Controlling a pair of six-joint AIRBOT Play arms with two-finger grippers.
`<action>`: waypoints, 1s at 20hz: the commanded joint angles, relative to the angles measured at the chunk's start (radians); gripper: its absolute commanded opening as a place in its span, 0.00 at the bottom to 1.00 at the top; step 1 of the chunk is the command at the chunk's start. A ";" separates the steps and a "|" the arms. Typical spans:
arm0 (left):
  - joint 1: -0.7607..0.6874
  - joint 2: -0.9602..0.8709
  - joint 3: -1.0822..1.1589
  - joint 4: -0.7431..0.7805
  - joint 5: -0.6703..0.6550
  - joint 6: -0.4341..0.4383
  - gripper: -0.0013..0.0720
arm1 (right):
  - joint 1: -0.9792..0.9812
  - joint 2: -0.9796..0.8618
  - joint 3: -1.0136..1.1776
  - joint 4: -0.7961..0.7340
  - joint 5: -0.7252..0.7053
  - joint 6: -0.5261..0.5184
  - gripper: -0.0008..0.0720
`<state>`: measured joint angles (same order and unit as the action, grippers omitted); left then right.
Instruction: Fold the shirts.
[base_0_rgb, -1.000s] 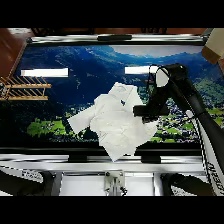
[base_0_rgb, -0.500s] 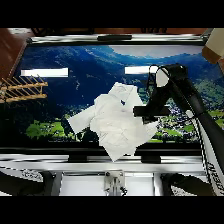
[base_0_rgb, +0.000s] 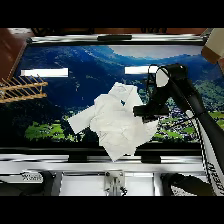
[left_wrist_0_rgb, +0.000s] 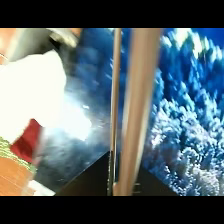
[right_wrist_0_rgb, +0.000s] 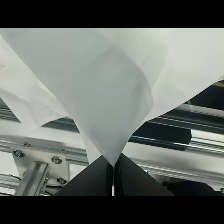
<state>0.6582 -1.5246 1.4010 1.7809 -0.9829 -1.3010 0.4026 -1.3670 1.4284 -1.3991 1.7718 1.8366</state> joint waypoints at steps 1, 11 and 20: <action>-0.037 0.117 0.001 -0.016 -0.020 -0.058 0.07 | 0.000 0.005 0.000 -0.035 -0.003 -0.014 0.10; -0.757 0.447 0.000 -0.386 -0.364 0.080 0.07 | -0.086 0.170 0.155 -0.416 0.039 -0.046 0.10; -1.411 0.531 -0.018 -0.386 -0.861 0.075 0.07 | -0.233 0.239 0.156 -0.417 0.024 -0.163 0.10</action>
<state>-0.5793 -1.0203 1.3945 1.4021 -1.6989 -1.2263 0.1997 -1.1419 1.5822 -1.8069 1.8072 1.7145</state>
